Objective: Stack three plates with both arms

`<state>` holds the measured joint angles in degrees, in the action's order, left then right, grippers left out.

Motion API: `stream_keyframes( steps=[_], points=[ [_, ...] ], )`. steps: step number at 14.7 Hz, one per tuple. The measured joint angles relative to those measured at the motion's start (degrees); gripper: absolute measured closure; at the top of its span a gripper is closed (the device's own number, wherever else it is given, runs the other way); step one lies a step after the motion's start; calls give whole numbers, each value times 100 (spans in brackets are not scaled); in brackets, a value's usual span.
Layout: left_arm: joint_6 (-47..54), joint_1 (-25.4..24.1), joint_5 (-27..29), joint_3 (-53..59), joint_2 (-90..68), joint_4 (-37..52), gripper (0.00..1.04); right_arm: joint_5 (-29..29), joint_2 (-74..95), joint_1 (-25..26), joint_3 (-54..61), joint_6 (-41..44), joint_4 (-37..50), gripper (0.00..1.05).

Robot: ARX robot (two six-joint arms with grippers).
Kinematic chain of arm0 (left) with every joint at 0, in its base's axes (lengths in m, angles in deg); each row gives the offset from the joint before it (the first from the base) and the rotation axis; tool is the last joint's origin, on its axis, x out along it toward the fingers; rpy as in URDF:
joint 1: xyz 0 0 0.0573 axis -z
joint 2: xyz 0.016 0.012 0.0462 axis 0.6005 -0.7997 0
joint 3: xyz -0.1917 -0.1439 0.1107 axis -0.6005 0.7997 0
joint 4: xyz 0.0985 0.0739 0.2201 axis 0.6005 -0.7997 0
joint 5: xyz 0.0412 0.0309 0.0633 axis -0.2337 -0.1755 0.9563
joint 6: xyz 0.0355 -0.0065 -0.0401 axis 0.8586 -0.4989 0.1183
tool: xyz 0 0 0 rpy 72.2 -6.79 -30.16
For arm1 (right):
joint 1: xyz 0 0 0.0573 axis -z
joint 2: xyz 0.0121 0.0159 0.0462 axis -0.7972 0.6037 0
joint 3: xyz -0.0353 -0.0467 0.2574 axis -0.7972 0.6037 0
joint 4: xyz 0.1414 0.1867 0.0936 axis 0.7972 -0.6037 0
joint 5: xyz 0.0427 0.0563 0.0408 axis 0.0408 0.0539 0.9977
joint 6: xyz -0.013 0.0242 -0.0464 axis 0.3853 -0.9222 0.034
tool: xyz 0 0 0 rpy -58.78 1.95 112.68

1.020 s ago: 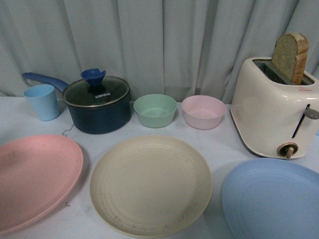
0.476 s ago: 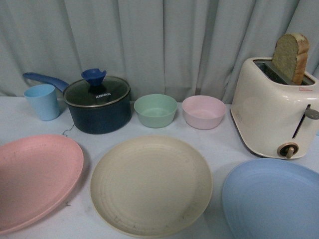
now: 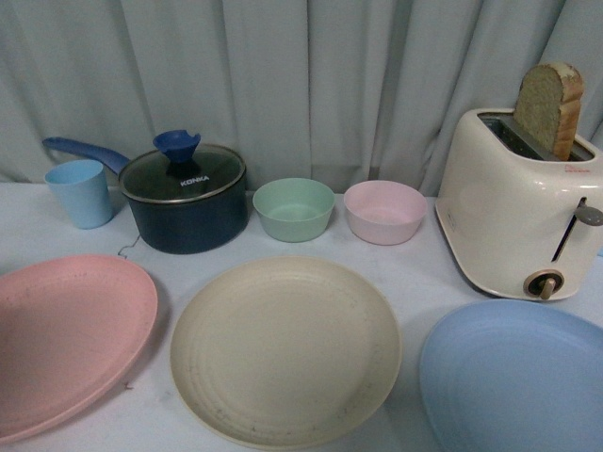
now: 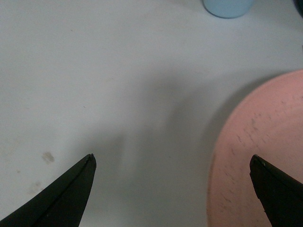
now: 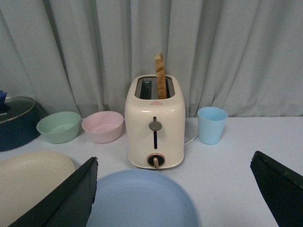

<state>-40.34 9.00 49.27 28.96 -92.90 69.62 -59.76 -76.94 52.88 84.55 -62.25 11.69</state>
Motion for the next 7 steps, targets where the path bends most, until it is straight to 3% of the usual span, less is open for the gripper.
stream_keyframes(
  steps=[7],
  points=[
    [-109, 74, -219, 22, -256, -247, 7, 0, 0, 0, 0, 0, 0, 6]
  ],
)
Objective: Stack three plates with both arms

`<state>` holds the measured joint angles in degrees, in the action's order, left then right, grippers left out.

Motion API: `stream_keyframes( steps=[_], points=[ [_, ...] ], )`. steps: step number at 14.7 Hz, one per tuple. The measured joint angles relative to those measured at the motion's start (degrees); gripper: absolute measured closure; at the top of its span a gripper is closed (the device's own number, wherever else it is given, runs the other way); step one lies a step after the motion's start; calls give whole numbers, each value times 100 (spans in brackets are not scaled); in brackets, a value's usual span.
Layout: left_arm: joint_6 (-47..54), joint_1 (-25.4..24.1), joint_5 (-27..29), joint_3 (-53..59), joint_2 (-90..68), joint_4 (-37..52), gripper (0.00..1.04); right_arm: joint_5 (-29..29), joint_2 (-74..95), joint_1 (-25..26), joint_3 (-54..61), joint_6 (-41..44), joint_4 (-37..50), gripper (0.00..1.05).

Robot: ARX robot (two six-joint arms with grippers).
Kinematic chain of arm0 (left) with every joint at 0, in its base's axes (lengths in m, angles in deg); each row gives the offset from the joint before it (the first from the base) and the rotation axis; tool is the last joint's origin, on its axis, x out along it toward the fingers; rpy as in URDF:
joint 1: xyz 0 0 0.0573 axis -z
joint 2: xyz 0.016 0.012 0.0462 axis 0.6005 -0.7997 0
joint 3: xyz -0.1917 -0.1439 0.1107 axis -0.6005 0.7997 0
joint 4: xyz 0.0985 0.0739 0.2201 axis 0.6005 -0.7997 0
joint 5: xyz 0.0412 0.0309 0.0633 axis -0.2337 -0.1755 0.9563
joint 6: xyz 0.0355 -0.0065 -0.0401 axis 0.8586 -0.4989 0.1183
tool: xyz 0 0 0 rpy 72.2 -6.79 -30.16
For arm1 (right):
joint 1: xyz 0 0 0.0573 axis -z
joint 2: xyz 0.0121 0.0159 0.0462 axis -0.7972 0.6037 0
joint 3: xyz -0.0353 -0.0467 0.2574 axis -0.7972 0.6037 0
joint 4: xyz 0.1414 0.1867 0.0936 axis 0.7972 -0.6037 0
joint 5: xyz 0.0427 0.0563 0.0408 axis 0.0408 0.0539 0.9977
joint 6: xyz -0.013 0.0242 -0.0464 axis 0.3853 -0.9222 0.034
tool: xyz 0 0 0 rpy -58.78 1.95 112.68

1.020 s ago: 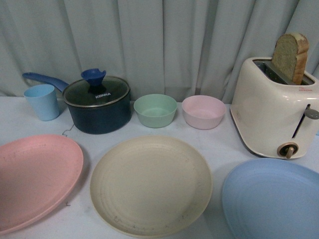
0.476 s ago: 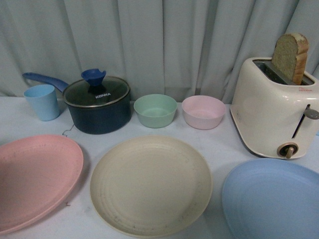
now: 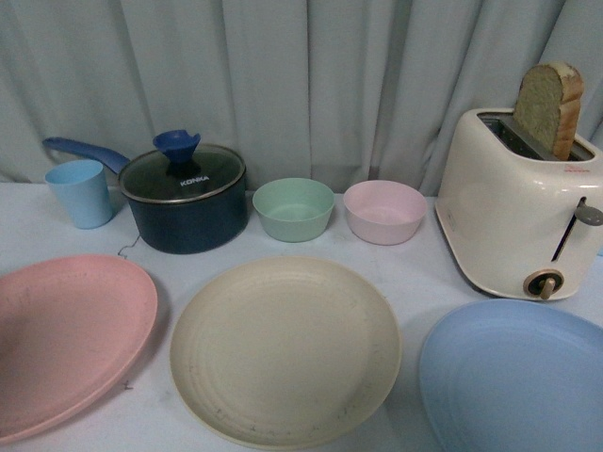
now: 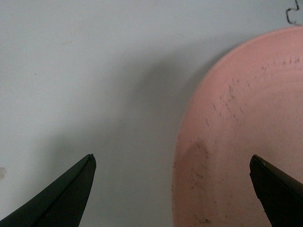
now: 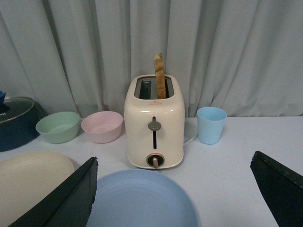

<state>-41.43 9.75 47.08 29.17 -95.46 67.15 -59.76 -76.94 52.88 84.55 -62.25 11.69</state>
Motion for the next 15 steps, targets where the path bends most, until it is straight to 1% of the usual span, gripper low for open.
stream_keyframes(
  steps=[2, 3, 4, 8, 10, 11, 12, 15],
  points=[
    [144, 24, 81, 28, -201, -52, 7, 0, 0, 0, 0, 0, 0, 6],
    [184, 24, 70, 44, -223, -13, 10, 0, 0, 0, 0, 0, 0, 6],
    [221, 24, 168, 46, -223, 63, 21, 0, 0, 0, 0, 0, 0, 6],
    [273, 52, 92, 55, -216, 33, 67, 0, 0, 0, 0, 0, 0, 6],
    [212, 37, 74, 57, -140, 31, 88, 0, 0, 0, 0, 0, 0, 6],
    [155, 22, 22, 81, -76, 44, 95, 0, 0, 0, 0, 0, 0, 6],
    [98, 7, -33, 90, 2, 17, 100, 0, 0, 0, 0, 0, 0, 6],
    [-17, -7, -33, 96, 321, -234, 102, 0, 0, 0, 0, 0, 0, 6]
  ],
)
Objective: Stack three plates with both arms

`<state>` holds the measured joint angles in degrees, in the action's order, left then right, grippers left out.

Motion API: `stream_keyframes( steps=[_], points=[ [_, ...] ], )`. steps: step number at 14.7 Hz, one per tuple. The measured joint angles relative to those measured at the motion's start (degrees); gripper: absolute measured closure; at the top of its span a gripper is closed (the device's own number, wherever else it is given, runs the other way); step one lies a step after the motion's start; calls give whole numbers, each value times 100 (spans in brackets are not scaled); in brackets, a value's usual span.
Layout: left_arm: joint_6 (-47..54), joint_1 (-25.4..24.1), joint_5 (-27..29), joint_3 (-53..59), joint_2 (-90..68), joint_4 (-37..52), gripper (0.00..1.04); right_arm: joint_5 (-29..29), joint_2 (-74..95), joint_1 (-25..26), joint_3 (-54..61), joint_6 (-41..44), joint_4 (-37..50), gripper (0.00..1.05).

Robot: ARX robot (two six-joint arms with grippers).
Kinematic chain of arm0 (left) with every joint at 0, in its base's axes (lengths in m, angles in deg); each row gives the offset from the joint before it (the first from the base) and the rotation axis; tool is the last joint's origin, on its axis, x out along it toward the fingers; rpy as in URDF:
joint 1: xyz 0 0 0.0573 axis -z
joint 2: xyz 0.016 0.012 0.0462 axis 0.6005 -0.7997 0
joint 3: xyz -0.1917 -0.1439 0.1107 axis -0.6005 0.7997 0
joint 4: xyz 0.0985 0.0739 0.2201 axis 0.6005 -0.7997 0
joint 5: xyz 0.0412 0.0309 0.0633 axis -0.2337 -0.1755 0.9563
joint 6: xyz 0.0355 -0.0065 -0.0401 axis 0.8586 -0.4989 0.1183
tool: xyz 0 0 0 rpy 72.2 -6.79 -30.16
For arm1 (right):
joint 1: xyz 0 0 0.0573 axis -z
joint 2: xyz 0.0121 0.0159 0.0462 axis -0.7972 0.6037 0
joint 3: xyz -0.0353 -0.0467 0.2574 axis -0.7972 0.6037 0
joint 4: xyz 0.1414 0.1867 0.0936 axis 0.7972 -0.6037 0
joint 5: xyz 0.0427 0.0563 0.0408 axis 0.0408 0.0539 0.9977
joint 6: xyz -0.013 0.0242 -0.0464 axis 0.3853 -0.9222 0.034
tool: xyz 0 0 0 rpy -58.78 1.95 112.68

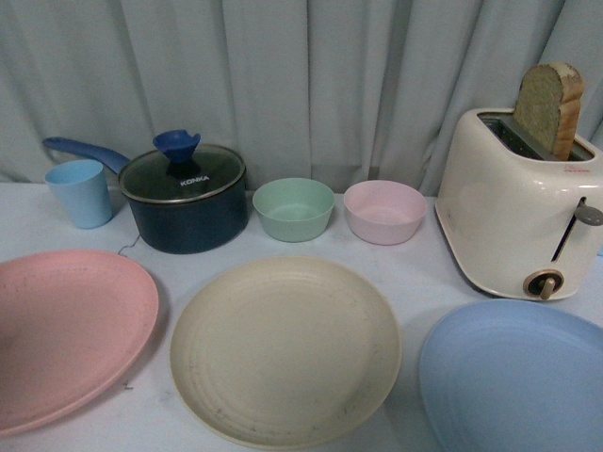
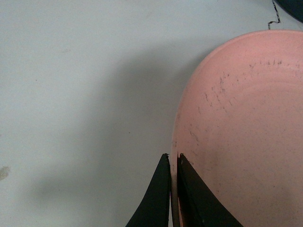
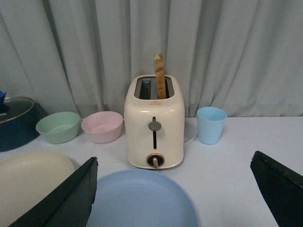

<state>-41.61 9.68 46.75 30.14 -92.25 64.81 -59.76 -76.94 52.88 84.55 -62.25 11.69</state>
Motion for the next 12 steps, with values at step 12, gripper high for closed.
stream_keyframes(
  steps=[12],
  points=[
    [-1263, 1987, 109, 195, 1884, -66, 102, 0, 0, 0, 0, 0, 0, 6]
  ],
)
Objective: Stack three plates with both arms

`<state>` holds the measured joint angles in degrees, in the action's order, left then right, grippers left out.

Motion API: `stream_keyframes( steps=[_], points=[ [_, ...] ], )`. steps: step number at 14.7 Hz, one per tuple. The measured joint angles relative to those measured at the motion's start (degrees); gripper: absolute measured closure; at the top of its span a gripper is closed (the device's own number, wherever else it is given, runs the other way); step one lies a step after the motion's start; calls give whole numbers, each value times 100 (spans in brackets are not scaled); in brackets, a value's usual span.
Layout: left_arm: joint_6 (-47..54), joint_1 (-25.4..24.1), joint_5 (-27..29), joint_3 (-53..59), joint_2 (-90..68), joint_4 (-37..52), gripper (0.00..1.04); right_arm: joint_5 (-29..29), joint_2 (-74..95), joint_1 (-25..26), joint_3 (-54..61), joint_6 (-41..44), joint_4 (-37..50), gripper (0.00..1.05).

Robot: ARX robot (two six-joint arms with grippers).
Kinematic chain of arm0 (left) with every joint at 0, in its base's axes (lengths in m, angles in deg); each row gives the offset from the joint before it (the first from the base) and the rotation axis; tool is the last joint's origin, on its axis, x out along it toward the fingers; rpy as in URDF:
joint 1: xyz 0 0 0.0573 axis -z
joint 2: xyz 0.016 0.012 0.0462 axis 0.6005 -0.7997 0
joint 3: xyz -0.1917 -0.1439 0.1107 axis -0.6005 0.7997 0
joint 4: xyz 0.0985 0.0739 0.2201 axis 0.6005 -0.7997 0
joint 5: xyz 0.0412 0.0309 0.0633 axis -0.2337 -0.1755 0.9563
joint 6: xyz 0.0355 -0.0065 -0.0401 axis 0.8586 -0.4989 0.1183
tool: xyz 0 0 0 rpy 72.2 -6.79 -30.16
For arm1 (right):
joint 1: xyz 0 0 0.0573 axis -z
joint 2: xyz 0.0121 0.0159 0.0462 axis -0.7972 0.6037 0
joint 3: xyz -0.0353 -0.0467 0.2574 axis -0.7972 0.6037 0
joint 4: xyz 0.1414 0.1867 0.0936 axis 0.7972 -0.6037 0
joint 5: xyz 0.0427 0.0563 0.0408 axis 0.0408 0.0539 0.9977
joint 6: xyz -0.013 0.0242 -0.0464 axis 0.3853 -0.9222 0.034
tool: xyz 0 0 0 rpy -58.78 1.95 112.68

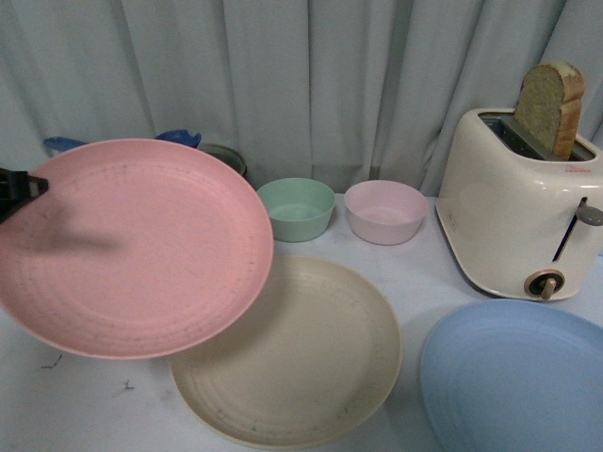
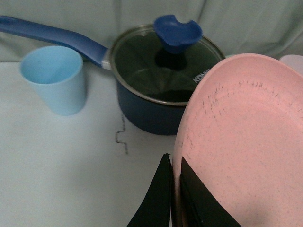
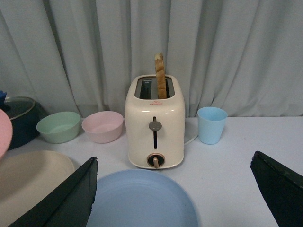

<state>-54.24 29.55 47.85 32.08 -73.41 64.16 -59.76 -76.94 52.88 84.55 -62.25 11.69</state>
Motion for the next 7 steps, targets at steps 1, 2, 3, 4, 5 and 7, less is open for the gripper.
stream_keyframes(
  steps=[1, 2, 3, 4, 5, 7],
  points=[
    [-101, 208, 15, -33, -188, 46, 102, 0, 0, 0, 0, 0, 0, 6],
    [-166, 385, 59, -70, -398, 92, 102, 0, 0, 0, 0, 0, 0, 6],
    [-245, 557, 129, -101, -608, 181, 102, 0, 0, 0, 0, 0, 0, 6],
    [-321, 660, 201, -179, -778, 247, 102, 0, 0, 0, 0, 0, 0, 6],
    [-455, 754, 293, -304, -984, 372, 102, 0, 0, 0, 0, 0, 0, 6],
    [-649, 911, 385, -448, -1283, 479, 102, 0, 0, 0, 0, 0, 0, 6]
  ],
)
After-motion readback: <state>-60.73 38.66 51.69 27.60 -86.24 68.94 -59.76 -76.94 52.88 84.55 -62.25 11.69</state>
